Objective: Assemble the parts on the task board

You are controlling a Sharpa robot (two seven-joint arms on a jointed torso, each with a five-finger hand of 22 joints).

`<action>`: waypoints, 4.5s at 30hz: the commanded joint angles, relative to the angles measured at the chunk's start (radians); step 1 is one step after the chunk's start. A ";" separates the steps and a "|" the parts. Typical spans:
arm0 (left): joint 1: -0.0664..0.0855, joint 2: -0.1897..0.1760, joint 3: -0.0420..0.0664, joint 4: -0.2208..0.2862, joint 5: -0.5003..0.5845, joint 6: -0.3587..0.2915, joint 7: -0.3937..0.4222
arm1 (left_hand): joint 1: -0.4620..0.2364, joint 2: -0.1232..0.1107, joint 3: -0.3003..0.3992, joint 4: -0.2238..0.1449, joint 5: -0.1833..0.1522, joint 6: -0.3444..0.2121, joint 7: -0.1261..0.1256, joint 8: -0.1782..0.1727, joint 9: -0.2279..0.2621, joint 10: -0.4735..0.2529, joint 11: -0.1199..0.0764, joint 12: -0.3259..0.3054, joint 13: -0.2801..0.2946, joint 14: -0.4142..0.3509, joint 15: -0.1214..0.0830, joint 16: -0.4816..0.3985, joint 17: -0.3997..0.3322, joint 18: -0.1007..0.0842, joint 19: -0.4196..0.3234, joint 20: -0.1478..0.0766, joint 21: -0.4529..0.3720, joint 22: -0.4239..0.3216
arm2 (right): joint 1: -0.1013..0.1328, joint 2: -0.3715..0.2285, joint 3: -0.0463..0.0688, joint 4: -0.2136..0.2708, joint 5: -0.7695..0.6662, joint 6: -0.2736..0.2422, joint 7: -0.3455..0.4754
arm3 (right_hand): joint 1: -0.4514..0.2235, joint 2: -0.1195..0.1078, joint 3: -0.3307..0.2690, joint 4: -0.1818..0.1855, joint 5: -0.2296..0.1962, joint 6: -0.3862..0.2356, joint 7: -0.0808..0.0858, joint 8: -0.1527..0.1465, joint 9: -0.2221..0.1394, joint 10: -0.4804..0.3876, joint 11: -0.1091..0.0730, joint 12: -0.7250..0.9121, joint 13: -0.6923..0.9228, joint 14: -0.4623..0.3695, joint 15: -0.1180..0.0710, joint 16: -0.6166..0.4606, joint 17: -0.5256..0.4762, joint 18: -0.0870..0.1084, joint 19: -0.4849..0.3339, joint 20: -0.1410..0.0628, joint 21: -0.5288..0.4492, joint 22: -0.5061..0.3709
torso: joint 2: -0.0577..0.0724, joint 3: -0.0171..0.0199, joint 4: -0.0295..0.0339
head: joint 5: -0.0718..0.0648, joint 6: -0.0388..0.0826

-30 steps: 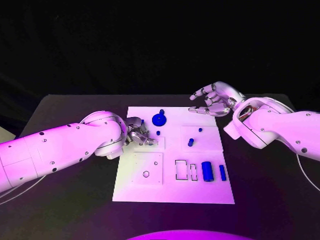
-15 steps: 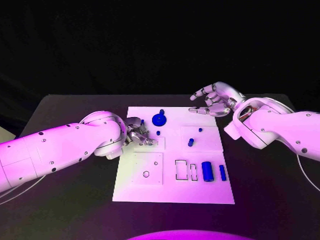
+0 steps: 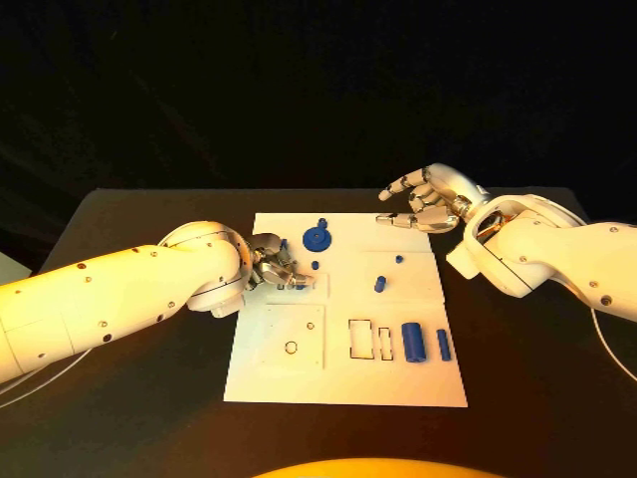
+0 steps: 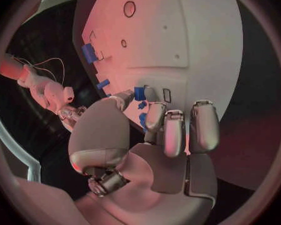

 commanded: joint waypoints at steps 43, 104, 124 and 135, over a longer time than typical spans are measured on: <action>-0.003 -0.015 0.015 0.008 0.036 0.016 -0.010 | -0.017 0.003 -0.085 0.001 -0.142 0.002 0.004 -0.011 0.007 0.004 0.001 -0.002 0.000 0.091 -0.005 0.002 0.218 -0.016 0.004 0.001 0.002 0.003 | -0.004 0.000 0.000 -0.005 -0.003 0.007 0.009 | -0.008 0.001 -0.006 0.001 -0.001 0.002 0.000 0.005 -0.002 -0.003 -0.001 -0.004 0.059 0.078 -0.001 -0.007 0.153 0.011 0.021 0.002 -0.004 0.163 | 0.000 -0.0001 0.0001 | -0.001 0.005; 0.016 -0.096 0.057 0.112 0.101 -0.008 0.010 | 0.176 0.048 -0.139 0.001 -0.140 -0.096 0.094 -0.268 -0.182 -0.243 0.079 -0.303 -0.376 0.059 0.061 -0.053 0.127 0.012 -0.084 0.054 -0.070 -0.123 | -0.011 -0.002 -0.002 -0.027 -0.003 0.007 0.007 | -0.014 0.003 -0.009 0.000 -0.001 0.001 -0.001 0.007 -0.002 -0.002 -0.001 -0.002 0.058 0.078 -0.001 -0.007 0.154 0.011 0.021 0.002 -0.004 0.163 | -0.006 0.0033 0.0021 | 0.002 0.012; 0.013 -0.044 0.025 0.084 0.060 -0.045 -0.025 | 0.116 0.052 -0.105 0.002 -0.143 -0.013 0.103 -0.408 -0.377 -0.178 0.086 -0.348 -0.432 0.065 0.068 -0.052 0.127 0.002 -0.038 0.064 -0.052 -0.078 | -0.014 0.002 -0.003 -0.031 -0.003 0.007 0.006 | -0.014 0.003 -0.009 0.000 -0.001 0.001 -0.001 0.007 -0.003 -0.002 -0.001 -0.002 0.058 0.078 -0.001 -0.007 0.154 0.011 0.022 0.002 -0.004 0.163 | -0.003 0.0025 0.0000 | 0.006 0.011; 0.012 -0.034 0.023 0.074 0.042 -0.020 -0.036 | 0.097 0.054 -0.127 0.002 -0.142 0.077 0.063 -0.328 -0.351 -0.105 0.051 -0.229 -0.299 0.071 0.038 -0.041 0.141 -0.007 -0.012 0.042 -0.028 -0.035 | -0.014 0.003 -0.003 -0.032 -0.003 0.008 0.006 | -0.014 0.003 -0.009 0.000 -0.001 0.001 -0.001 0.007 -0.003 -0.002 -0.001 -0.002 0.058 0.078 -0.001 -0.007 0.154 0.011 0.022 0.002 -0.004 0.163 | -0.002 0.0023 0.0012 | 0.003 0.008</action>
